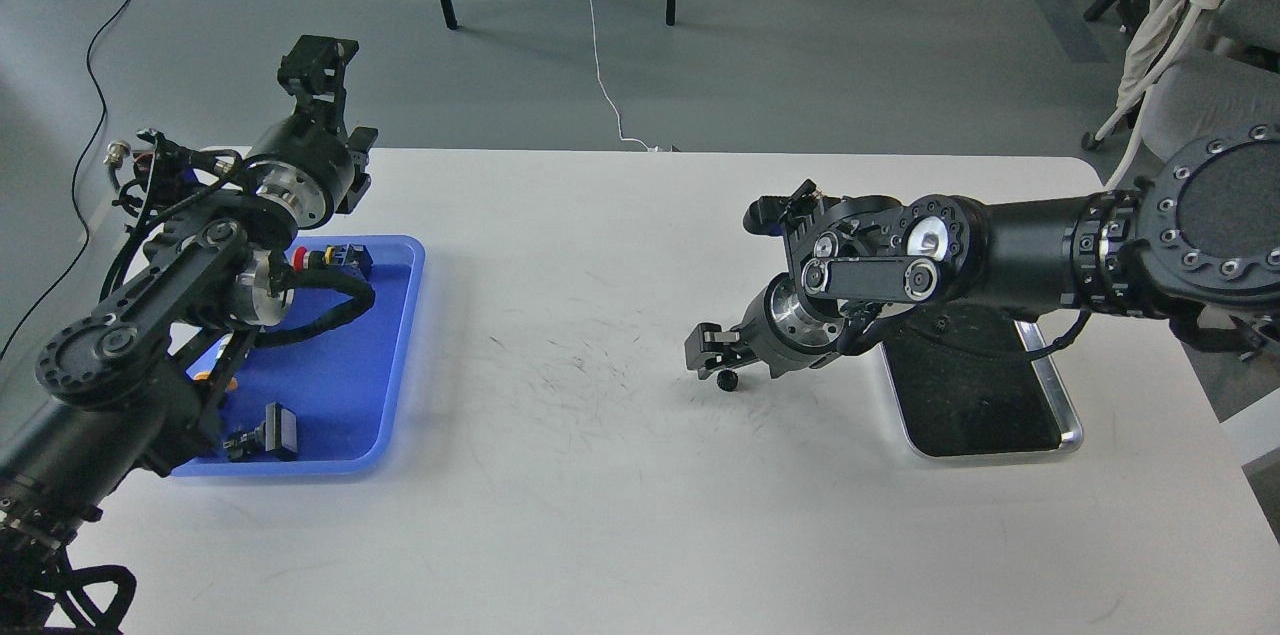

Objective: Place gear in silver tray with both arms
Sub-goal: 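Lower the right gripper onto the second gear and grasp it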

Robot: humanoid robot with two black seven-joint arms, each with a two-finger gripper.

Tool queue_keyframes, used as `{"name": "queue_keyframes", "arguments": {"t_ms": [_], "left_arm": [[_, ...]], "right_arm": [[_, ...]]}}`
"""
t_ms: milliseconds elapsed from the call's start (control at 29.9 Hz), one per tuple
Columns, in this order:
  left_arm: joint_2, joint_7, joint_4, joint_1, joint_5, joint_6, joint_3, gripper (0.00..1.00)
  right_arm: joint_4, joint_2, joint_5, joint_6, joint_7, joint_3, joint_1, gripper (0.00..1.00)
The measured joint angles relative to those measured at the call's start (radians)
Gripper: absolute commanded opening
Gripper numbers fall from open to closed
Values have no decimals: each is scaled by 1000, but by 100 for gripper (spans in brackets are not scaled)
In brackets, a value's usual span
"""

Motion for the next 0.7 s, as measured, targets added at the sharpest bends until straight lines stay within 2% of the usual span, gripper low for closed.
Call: {"name": "queue_keyframes", "arguments": {"t_ms": [702], "left_arm": [[-1, -1, -9, -4, 8, 0, 1, 98]], "right_arm": [[-34, 0, 72, -3, 2, 40, -33, 77]]}}
